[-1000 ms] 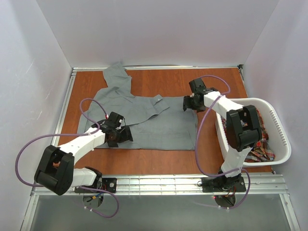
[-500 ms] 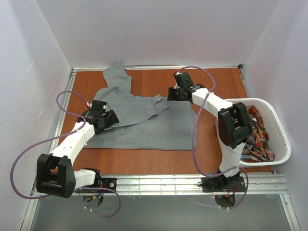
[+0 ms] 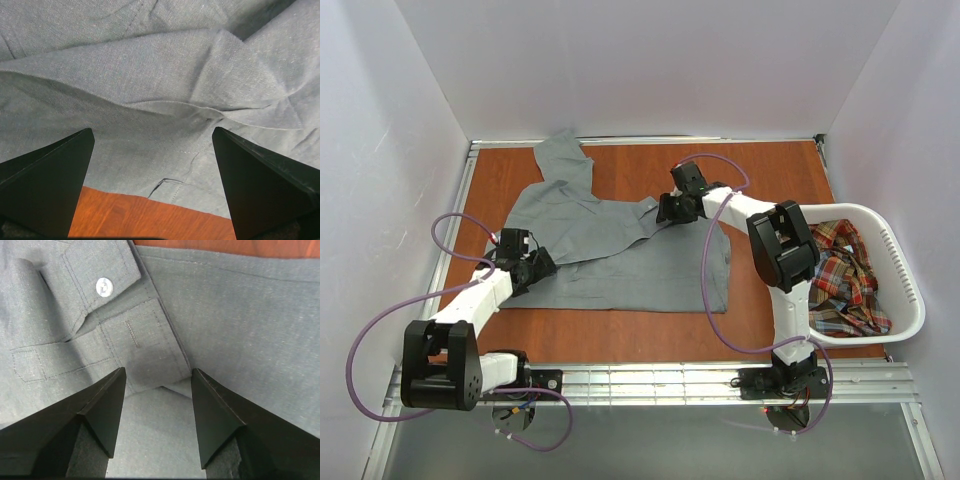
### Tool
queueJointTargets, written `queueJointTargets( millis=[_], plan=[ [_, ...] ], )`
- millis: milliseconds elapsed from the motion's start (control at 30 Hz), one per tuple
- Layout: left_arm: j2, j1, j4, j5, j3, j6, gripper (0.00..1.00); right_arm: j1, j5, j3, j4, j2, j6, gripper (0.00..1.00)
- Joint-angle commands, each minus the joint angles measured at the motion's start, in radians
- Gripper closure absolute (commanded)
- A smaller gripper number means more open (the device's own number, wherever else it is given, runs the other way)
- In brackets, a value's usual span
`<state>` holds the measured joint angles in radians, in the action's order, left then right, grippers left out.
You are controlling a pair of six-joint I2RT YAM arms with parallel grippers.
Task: Fold and stack the long sleeve shirts
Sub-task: Fold the shirt
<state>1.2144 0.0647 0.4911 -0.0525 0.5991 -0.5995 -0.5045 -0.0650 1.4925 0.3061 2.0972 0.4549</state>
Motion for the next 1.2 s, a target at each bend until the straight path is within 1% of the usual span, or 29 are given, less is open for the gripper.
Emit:
queueJointTargets(
  millis=[0, 133, 233, 267, 367, 433, 467, 533, 600, 733, 800, 833, 900, 967, 1000, 1167],
  plan=[
    [-0.033, -0.003, -0.063, 0.005, -0.019, 0.029, 0.09, -0.005, -0.027, 0.034, -0.042, 0.015, 0.03, 0.5],
    [-0.015, -0.003, -0.071, 0.009, -0.018, 0.029, 0.09, -0.006, -0.044, 0.031, -0.05, 0.02, 0.036, 0.53],
    [-0.001, -0.003, -0.074, 0.016, -0.016, 0.03, 0.09, -0.006, -0.038, 0.026, -0.064, 0.012, 0.033, 0.64],
    [-0.003, -0.003, -0.075, 0.014, -0.018, 0.03, 0.09, -0.006, -0.036, 0.028, -0.068, 0.009, 0.031, 0.69],
    [-0.004, -0.003, -0.077, 0.011, -0.016, 0.033, 0.09, -0.006, -0.024, 0.038, -0.073, 0.021, 0.028, 0.74],
    [-0.009, -0.003, -0.075, 0.011, -0.018, 0.036, 0.09, -0.005, -0.016, 0.046, -0.055, 0.029, 0.037, 0.74],
    [-0.009, -0.003, -0.075, 0.01, -0.018, 0.037, 0.09, -0.005, -0.009, 0.046, -0.044, 0.033, 0.054, 0.72],
    [-0.01, -0.003, -0.075, 0.008, -0.019, 0.035, 0.09, -0.005, 0.036, 0.038, -0.016, 0.034, 0.073, 0.61],
    [-0.009, -0.003, -0.075, 0.009, -0.019, 0.035, 0.09, -0.006, 0.045, 0.031, -0.015, 0.038, 0.084, 0.6],
    [-0.004, -0.003, -0.075, 0.011, -0.018, 0.037, 0.09, -0.005, 0.033, 0.028, -0.013, 0.058, 0.1, 0.62],
    [-0.006, -0.003, -0.074, 0.011, -0.019, 0.038, 0.09, -0.005, 0.028, 0.025, -0.012, 0.058, 0.113, 0.65],
    [-0.006, -0.003, -0.074, 0.013, -0.021, 0.037, 0.09, -0.005, 0.025, 0.023, -0.013, 0.058, 0.114, 0.7],
    [-0.007, -0.003, -0.074, 0.017, -0.019, 0.037, 0.09, -0.005, 0.021, 0.02, -0.013, 0.057, 0.119, 0.76],
    [-0.003, -0.003, -0.077, 0.019, -0.019, 0.035, 0.09, -0.006, 0.031, 0.017, -0.018, 0.047, 0.119, 0.89],
    [-0.001, -0.003, -0.075, 0.02, -0.018, 0.035, 0.09, -0.006, 0.034, 0.017, -0.022, 0.041, 0.116, 0.97],
    [-0.007, -0.003, -0.074, 0.014, -0.019, 0.033, 0.09, -0.006, 0.047, 0.049, -0.025, -0.012, 0.084, 0.99]
  ],
)
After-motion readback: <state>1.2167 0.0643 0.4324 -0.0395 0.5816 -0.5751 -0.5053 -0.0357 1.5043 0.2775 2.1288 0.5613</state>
